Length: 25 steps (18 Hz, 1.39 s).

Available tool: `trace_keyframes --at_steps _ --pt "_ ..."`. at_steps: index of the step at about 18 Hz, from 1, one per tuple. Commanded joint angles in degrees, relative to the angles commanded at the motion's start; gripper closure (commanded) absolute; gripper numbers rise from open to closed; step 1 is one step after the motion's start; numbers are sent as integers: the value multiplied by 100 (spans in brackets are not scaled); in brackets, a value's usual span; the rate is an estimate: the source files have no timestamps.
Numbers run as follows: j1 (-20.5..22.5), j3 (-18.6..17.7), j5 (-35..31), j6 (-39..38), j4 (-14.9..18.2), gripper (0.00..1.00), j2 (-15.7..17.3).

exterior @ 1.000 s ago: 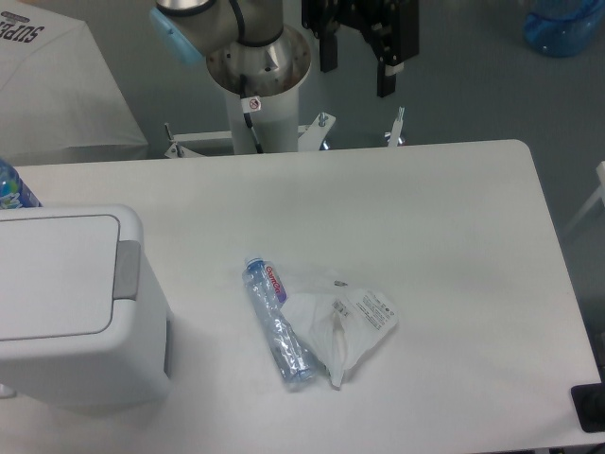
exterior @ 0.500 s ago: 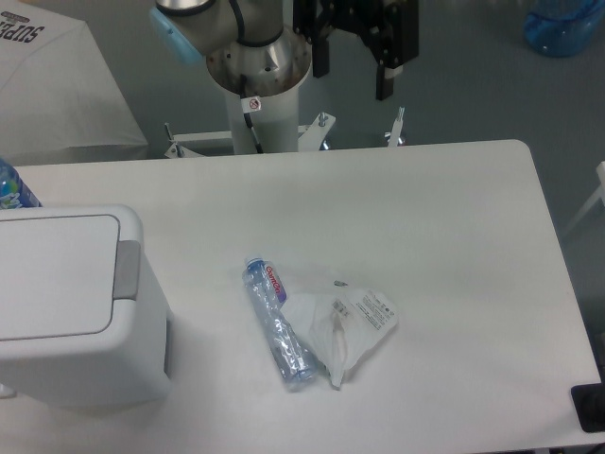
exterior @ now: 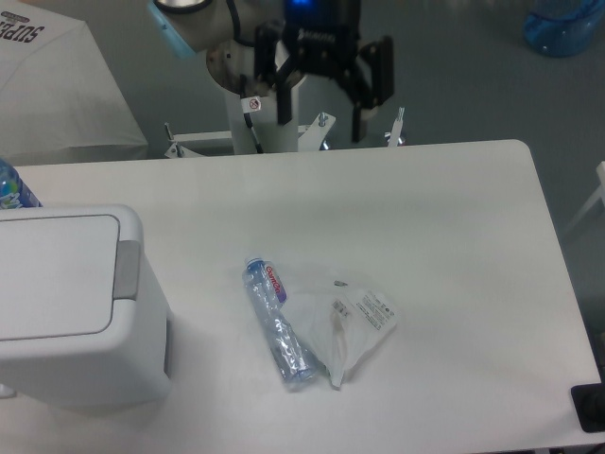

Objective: Open the trash can
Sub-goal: 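Swing the gripper over toward the white trash can lid, then lower the gripper onto the lid edge of the white trash can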

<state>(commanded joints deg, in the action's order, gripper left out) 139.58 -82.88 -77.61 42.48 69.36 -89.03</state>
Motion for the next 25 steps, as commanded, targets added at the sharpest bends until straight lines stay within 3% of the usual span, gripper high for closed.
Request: trace_keyframes --at_steps 2,7,10,14,16,20,25 --pt "-237 -9 -17 -501 -159 0 -132" --pt "-642 0 -9 -1390 -194 0 -413" --pt "-783 26 -9 -1514 -212 0 -580" --pt "-959 26 -9 -1962 -905 0 -817" --pt "-1038 35 -9 -2208 -1064 0 -897" --pt "-1205 0 -26 -2393 -1275 0 -1064" --pt "-1310 -79 -44 -2393 -1275 0 -1117"
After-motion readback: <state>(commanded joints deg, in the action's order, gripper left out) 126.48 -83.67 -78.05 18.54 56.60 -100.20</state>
